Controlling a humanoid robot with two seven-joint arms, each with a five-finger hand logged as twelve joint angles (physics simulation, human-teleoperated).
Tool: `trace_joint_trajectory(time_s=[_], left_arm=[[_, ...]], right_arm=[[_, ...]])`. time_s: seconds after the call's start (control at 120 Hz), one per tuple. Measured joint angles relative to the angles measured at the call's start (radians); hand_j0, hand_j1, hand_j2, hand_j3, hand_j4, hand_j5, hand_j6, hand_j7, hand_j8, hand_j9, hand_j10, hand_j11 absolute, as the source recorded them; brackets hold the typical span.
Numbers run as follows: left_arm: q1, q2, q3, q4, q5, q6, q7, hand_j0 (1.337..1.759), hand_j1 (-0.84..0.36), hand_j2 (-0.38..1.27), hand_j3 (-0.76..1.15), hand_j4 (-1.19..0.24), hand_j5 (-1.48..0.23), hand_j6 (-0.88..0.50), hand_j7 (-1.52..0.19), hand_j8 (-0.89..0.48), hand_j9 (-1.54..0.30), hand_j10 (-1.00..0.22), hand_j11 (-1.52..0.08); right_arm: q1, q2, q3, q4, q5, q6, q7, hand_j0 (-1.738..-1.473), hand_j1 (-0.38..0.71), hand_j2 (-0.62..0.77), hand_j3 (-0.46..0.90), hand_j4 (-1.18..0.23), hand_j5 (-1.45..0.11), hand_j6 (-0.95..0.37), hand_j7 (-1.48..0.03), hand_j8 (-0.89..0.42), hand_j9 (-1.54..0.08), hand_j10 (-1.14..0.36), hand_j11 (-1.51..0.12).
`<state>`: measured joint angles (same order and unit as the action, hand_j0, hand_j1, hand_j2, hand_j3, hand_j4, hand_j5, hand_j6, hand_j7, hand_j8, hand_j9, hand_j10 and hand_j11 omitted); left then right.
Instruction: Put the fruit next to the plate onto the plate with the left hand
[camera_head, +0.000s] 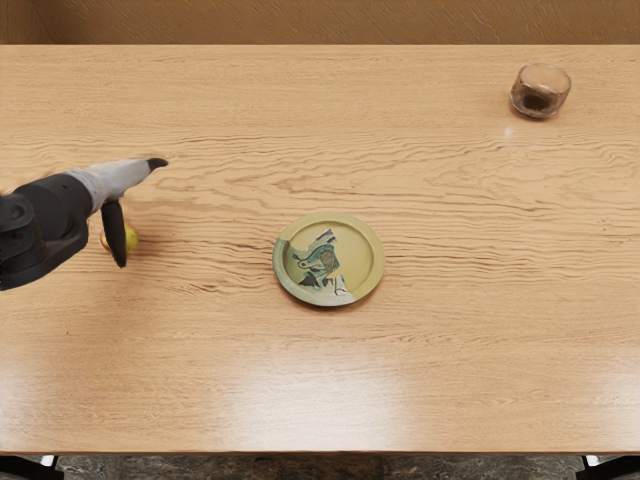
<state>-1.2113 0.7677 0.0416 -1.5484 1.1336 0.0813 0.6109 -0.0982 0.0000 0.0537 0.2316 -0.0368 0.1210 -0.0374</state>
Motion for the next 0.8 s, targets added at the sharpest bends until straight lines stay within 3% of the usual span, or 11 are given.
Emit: trace_joint_trajectory(time_s=[0.067,0.225,0.8], left_arm=[[0.032,-0.005,0.013,0.040,0.008,0.005,0.000,1.658,0.31,0.01,0.00,-0.04,-0.04,-0.04,-0.04,-0.04,-0.04,-0.04,-0.04],[0.033,-0.015,0.037,0.087,0.015,0.012,0.000,1.658,0.27,0.02,0.00,-0.07,-0.08,-0.07,-0.08,-0.07,-0.08,-0.07,-0.08],[0.052,-0.039,0.044,0.100,0.018,0.016,0.000,1.658,-0.09,0.08,0.00,-0.37,-0.48,-0.37,-0.48,-0.37,-0.48,-0.37,-0.48]], right_arm=[[0.000,0.000,0.000,0.000,0.000,0.000,0.000,-1.658,-0.33,0.00,0.00,-0.01,-0.02,-0.01,-0.02,-0.01,-0.02,-0.01,-0.02],[0.000,0.000,0.000,0.000,0.000,0.000,0.000,-1.658,-0.33,0.00,0.00,-0.01,-0.02,-0.01,-0.02,-0.01,-0.02,-0.01,-0.02],[0.000,0.000,0.000,0.000,0.000,0.000,0.000,-1.658,-0.33,0.00,0.00,-0.01,-0.02,-0.01,-0.02,-0.01,-0.02,-0.01,-0.02]])
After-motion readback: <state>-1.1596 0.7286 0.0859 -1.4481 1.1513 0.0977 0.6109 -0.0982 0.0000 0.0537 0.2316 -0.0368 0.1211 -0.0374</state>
